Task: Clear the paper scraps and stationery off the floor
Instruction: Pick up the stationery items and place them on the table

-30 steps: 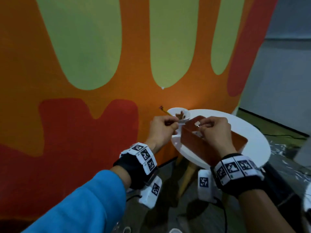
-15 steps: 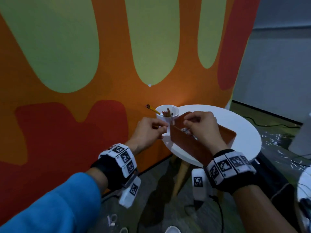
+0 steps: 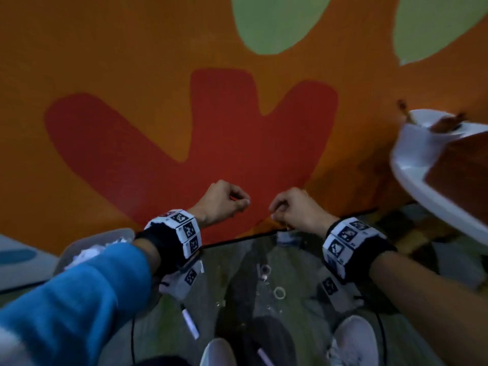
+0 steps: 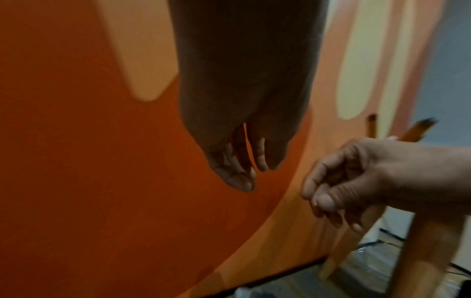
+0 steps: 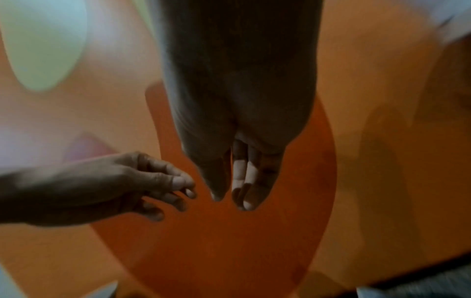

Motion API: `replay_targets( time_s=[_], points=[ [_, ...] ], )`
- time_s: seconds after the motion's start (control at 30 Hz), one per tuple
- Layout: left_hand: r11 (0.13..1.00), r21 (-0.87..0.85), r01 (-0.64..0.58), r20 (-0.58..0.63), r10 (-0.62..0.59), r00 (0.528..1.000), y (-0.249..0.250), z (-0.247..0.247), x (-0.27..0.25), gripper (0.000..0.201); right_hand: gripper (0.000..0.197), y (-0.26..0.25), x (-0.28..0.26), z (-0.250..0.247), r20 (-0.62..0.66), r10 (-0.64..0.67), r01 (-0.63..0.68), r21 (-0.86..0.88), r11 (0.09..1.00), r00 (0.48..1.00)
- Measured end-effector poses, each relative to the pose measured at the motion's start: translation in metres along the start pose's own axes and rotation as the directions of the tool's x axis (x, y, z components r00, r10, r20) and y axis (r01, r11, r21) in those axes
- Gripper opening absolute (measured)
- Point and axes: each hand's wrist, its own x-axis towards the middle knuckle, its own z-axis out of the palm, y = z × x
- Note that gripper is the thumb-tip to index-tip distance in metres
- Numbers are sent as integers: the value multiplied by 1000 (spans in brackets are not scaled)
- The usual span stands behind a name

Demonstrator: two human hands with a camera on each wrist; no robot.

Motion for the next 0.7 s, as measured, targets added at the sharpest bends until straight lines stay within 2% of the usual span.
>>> replay_targets(
  time_s=[0.1, 0.23, 0.27, 0.3, 0.37, 0.4, 0.47, 0.5, 0.57, 0.63, 0.7],
  points=[
    [984, -2, 177, -1, -177, 984, -98, 8, -10, 8, 3, 15, 35, 89, 199, 71, -63, -44, 997, 977],
    [931, -13, 366, 13, -365, 931, -208, 42, -26, 8, 5, 43, 65, 198, 359, 219, -217, -48, 975, 907],
    [910, -37, 413, 16, -413, 911, -228, 51, -29, 10, 11, 49, 71, 220, 386, 260, -250, -76, 965, 885],
    [888, -58, 456, 15, -456, 890, -249, 62, -32, 12, 23, 52, 72, 237, 434, 264, -228, -133, 965, 861],
    [849, -84, 521, 7, -522, 853, -282, 83, -35, 13, 41, 65, 73, 274, 403, 276, -272, -70, 960, 872],
    [828, -94, 553, 13, -554, 832, -297, 94, -34, 13, 37, 78, 74, 292, 425, 275, -284, -45, 958, 862],
    [779, -118, 616, 35, -617, 786, -318, 109, -30, 16, 16, 100, 75, 315, 450, 239, -160, -207, 965, 860],
    [756, -123, 642, 34, -644, 765, -332, 118, -26, 15, 9, 110, 76, 330, 480, 271, -199, -197, 960, 834],
    [692, -156, 705, -15, -715, 699, -365, 134, -17, 13, 16, 125, 76, 351, 494, 322, -263, -186, 947, 808],
    [643, -199, 739, -64, -761, 645, -404, 154, -7, 21, 26, 129, 73, 362, 462, 310, -271, -150, 951, 831],
    [616, -222, 756, -97, -785, 612, -391, 152, -3, 33, 32, 135, 70, 374, 428, 303, -258, -161, 953, 851]
  ],
)
